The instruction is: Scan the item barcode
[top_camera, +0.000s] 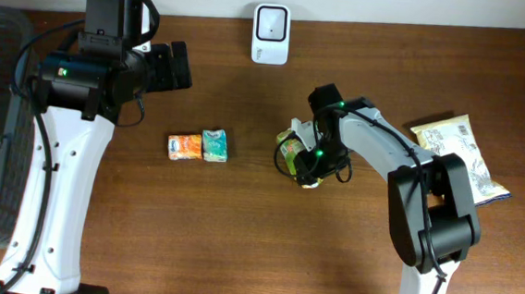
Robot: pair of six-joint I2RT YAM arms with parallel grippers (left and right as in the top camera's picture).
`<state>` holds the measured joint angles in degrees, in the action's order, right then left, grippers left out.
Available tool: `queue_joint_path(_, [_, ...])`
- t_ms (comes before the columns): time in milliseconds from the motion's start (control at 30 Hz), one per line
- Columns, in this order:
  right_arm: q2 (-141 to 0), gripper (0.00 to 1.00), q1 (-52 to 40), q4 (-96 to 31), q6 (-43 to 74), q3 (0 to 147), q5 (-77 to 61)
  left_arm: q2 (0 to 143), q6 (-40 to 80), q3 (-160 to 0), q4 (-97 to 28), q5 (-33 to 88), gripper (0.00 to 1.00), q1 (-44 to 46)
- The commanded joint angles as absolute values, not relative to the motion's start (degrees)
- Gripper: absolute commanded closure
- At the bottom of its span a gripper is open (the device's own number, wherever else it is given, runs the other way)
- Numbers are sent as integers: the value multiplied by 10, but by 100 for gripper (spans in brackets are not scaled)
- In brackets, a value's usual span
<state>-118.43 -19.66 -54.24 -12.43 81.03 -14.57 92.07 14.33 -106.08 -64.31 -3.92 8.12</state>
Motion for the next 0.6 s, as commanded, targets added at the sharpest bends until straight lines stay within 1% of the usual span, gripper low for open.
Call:
queue_joint_path(0, [-1204, 61, -192, -529, -111, 790, -159, 914, 136, -1063, -644, -43, 1, 81])
queue_joint_path(33, [-1204, 68, -189, -530, -111, 791, -168, 914, 136, -1063, -644, -43, 1, 81])
queue_joint_path(133, [-1199, 73, -179, -538, -111, 799, -226, 914, 136, -1063, -644, -43, 1, 81])
queue_joint_path(167, [-1193, 76, -173, -551, -111, 811, -269, 914, 136, -1063, -644, -43, 1, 81])
queue_joint_path(267, [-1185, 85, -168, -579, -111, 841, -326, 914, 136, -1063, -644, -43, 1, 81])
queue_joint_path(333, [-1180, 87, -166, -612, -111, 878, -374, 914, 136, -1063, -644, -43, 1, 81])
queue_joint_path(467, [-1176, 96, -164, -678, -122, 964, -464, 914, 136, -1063, -644, -43, 1, 81])
queue_joint_path(567, [-1176, 96, -164, -708, -122, 1022, -492, 914, 136, -1063, -644, -43, 1, 81])
